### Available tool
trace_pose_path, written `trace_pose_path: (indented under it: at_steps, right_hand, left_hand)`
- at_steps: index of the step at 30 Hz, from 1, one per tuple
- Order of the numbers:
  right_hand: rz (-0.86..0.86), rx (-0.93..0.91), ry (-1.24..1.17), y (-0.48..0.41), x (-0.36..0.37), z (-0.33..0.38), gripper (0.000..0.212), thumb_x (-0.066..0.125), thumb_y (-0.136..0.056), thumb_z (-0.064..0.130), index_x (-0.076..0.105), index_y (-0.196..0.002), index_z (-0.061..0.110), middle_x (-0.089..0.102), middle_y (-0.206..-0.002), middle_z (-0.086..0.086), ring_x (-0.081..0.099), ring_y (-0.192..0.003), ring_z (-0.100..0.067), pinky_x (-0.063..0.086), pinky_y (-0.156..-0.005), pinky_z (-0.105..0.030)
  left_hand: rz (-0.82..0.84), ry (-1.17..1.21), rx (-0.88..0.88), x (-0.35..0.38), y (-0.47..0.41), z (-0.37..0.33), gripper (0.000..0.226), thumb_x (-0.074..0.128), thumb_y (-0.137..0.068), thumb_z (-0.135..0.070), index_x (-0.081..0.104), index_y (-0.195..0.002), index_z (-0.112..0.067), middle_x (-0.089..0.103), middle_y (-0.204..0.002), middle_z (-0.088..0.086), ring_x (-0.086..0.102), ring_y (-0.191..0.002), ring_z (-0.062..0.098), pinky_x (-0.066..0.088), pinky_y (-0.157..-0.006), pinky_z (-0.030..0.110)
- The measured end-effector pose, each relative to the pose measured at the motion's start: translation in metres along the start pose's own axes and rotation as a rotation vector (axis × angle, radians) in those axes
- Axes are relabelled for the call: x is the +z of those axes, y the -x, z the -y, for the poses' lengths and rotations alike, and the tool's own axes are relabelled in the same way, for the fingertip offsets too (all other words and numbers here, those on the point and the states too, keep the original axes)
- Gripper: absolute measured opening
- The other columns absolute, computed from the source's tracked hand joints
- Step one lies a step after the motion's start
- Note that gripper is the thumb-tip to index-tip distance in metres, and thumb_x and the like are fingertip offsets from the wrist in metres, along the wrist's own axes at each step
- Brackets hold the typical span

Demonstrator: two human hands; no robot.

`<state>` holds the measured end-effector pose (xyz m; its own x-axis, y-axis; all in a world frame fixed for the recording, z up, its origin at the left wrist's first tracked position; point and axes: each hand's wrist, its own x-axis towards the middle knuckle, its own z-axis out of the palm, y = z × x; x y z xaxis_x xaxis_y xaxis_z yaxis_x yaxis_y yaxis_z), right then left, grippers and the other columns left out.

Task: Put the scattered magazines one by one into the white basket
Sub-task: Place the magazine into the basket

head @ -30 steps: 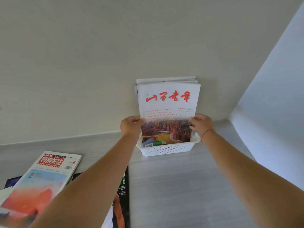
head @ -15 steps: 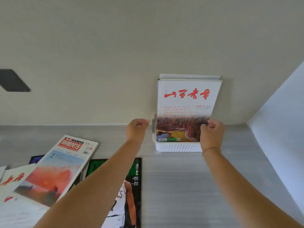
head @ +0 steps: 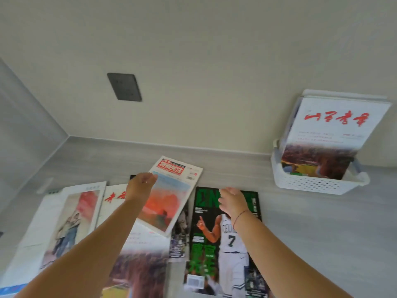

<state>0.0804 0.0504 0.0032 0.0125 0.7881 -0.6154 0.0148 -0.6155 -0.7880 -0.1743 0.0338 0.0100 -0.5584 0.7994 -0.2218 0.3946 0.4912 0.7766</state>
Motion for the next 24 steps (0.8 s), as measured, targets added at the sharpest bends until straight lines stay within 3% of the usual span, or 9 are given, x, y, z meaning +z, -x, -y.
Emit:
trace_pose_path:
  at_steps: [2,4,8,11,12,16,17,20,24]
  right_hand:
    - [0.024,0.057,-0.029,0.002,0.033,-0.008,0.045,0.050,-0.095,0.019,0.043,-0.133,-0.005,0.053,-0.130,-0.025,0.049,-0.125,-0.037,0.038,-0.108,-0.050]
    - [0.031,0.079,-0.043,0.004,0.060,-0.018,0.040,0.051,-0.094,0.020,0.048,-0.128,-0.002,0.051,-0.133,-0.024,0.047,-0.127,-0.036,0.036,-0.110,-0.049]
    - [0.022,0.088,-0.020,0.007,0.099,-0.032,0.019,0.052,-0.090,0.017,0.061,-0.101,0.003,0.062,-0.112,-0.020,0.056,-0.112,-0.032,0.041,-0.104,-0.046]
    - [-0.028,0.056,0.007,0.003,0.114,-0.037,0.028,0.050,-0.092,0.016,0.060,-0.115,0.004,0.061,-0.086,-0.004,0.053,-0.077,-0.016,0.044,-0.073,-0.028]
    - [-0.050,0.050,0.023,0.001,0.117,-0.038,0.031,0.050,-0.092,0.016,0.057,-0.119,0.002,0.060,-0.084,-0.003,0.050,-0.072,-0.014,0.040,-0.066,-0.026]
    - [-0.100,0.017,0.106,0.002,0.124,-0.041,0.028,0.049,-0.092,0.009,0.058,-0.118,0.005,0.065,-0.104,-0.008,0.058,-0.083,-0.016,0.043,-0.067,-0.025]
    - [-0.116,-0.005,0.122,0.002,0.125,-0.042,0.026,0.048,-0.091,0.007,0.059,-0.115,0.007,0.066,-0.107,-0.007,0.058,-0.083,-0.014,0.044,-0.066,-0.024]
    - [-0.171,-0.050,0.111,0.000,0.127,-0.048,0.035,0.048,-0.090,-0.001,0.054,-0.124,0.007,0.062,-0.120,-0.007,0.058,-0.094,-0.017,0.046,-0.085,-0.030]
    - [-0.153,-0.004,0.046,-0.006,0.128,-0.051,0.032,0.046,-0.090,0.000,0.060,-0.119,0.005,0.066,-0.110,-0.018,0.058,-0.089,-0.026,0.050,-0.083,-0.037]
  left_hand:
    - [0.039,0.005,-0.044,-0.024,-0.011,0.023,0.036,0.061,-0.087,-0.036,0.065,-0.115,-0.014,0.065,-0.115,0.009,0.062,-0.100,0.031,0.057,-0.074,0.038]
    - [0.069,0.005,-0.066,-0.041,-0.018,0.040,0.039,0.062,-0.087,-0.037,0.062,-0.119,-0.015,0.062,-0.120,0.009,0.060,-0.100,0.032,0.058,-0.065,0.032]
    - [0.178,-0.121,-0.063,-0.060,-0.032,0.061,0.047,0.055,-0.089,-0.044,0.059,-0.123,-0.012,0.063,-0.124,0.012,0.060,-0.109,0.032,0.046,-0.096,0.039]
    - [0.288,-0.135,-0.060,-0.063,-0.038,0.068,0.046,0.054,-0.091,-0.041,0.055,-0.125,-0.010,0.062,-0.123,0.014,0.062,-0.106,0.034,0.047,-0.098,0.048]
    - [0.301,-0.117,-0.061,-0.063,-0.040,0.070,0.046,0.055,-0.091,-0.037,0.054,-0.128,-0.010,0.061,-0.124,0.014,0.060,-0.108,0.033,0.046,-0.099,0.048]
    - [0.327,-0.062,-0.111,-0.060,-0.050,0.070,0.046,0.055,-0.092,-0.029,0.050,-0.134,-0.010,0.055,-0.134,0.012,0.052,-0.120,0.031,0.041,-0.104,0.041]
    - [0.348,-0.049,-0.114,-0.059,-0.052,0.071,0.041,0.053,-0.093,-0.027,0.054,-0.130,-0.010,0.057,-0.130,0.011,0.054,-0.116,0.030,0.042,-0.103,0.041]
    - [0.419,-0.031,-0.092,-0.055,-0.053,0.072,0.028,0.048,-0.095,-0.021,0.064,-0.117,-0.013,0.065,-0.114,0.007,0.057,-0.095,0.022,0.044,-0.085,0.031]
    - [0.434,-0.006,-0.060,-0.054,-0.056,0.074,0.024,0.049,-0.095,-0.018,0.062,-0.115,-0.019,0.061,-0.108,0.001,0.054,-0.092,0.017,0.039,-0.073,0.021]
